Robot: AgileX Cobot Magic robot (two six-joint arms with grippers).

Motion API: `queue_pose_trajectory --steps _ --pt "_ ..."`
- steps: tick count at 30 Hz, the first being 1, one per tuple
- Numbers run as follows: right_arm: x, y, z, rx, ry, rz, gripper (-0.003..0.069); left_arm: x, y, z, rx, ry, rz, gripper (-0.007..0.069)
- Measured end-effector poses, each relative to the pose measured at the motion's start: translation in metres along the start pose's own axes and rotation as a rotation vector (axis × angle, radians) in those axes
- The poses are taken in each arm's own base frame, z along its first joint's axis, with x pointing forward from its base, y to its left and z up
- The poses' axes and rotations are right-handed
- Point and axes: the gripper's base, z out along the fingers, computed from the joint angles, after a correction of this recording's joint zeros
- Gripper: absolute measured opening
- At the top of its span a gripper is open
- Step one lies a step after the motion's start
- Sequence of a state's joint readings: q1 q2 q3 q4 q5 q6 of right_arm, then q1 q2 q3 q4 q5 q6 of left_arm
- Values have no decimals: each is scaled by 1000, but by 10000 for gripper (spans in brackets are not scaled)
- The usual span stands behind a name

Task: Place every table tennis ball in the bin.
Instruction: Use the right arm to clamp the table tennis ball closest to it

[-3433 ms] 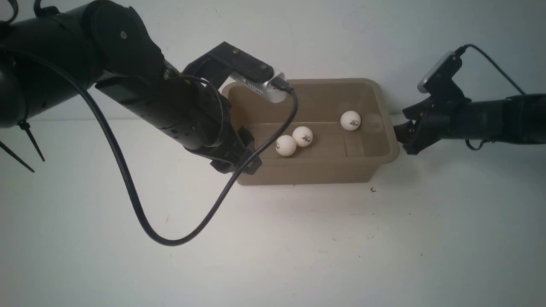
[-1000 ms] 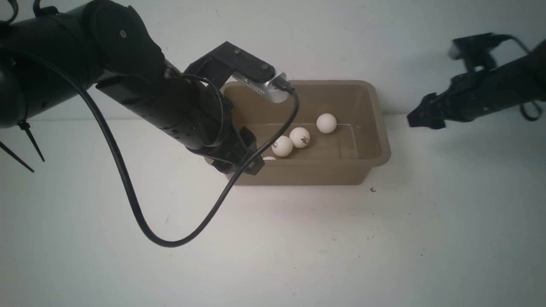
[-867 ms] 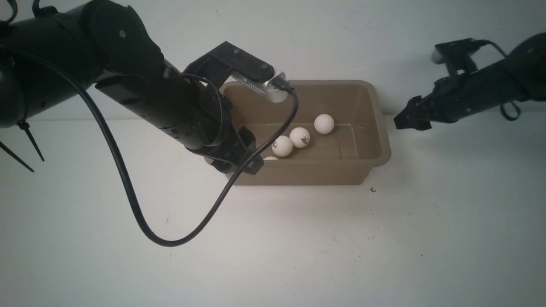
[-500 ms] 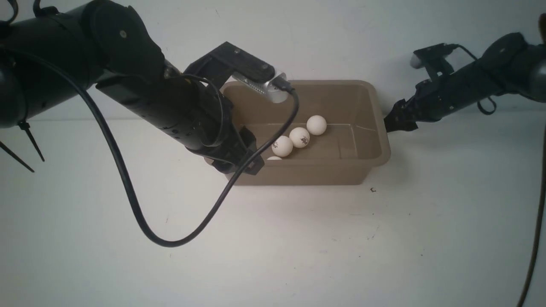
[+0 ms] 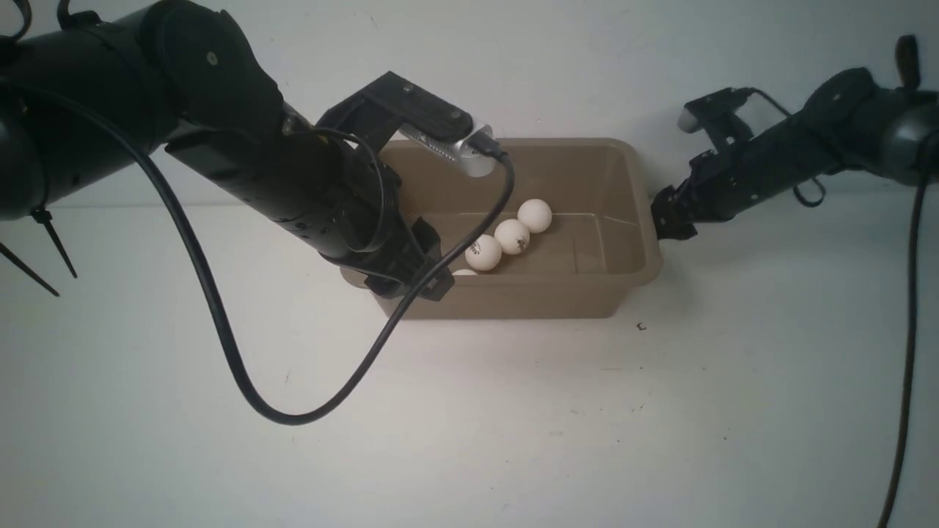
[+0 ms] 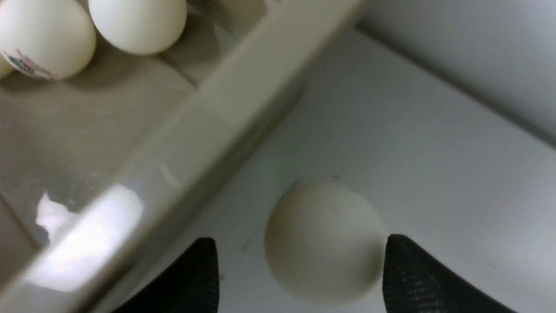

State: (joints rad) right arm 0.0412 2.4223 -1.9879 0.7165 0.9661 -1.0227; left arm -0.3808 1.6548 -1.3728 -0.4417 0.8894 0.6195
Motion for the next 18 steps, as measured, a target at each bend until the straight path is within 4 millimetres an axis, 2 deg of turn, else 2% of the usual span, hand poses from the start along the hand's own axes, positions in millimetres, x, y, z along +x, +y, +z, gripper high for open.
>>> queue_pose_trajectory --steps 5,7,10,12,15,18 --pt "-1 5 10 2 -1 -26 449 0 0 0 0 0 0 395" --pt "-3 4 10 23 -17 -25 414 0 0 0 0 0 0 395" --pt "-4 3 10 43 -26 -27 312 0 0 0 0 0 0 395" --pt "-3 2 10 53 -22 -36 307 0 0 0 0 0 0 395" --pt "-4 1 7 72 -6 -65 309 0 0 0 0 0 0 395" --pt "-9 -2 -11 114 16 -96 308 0 0 0 0 0 0 395"
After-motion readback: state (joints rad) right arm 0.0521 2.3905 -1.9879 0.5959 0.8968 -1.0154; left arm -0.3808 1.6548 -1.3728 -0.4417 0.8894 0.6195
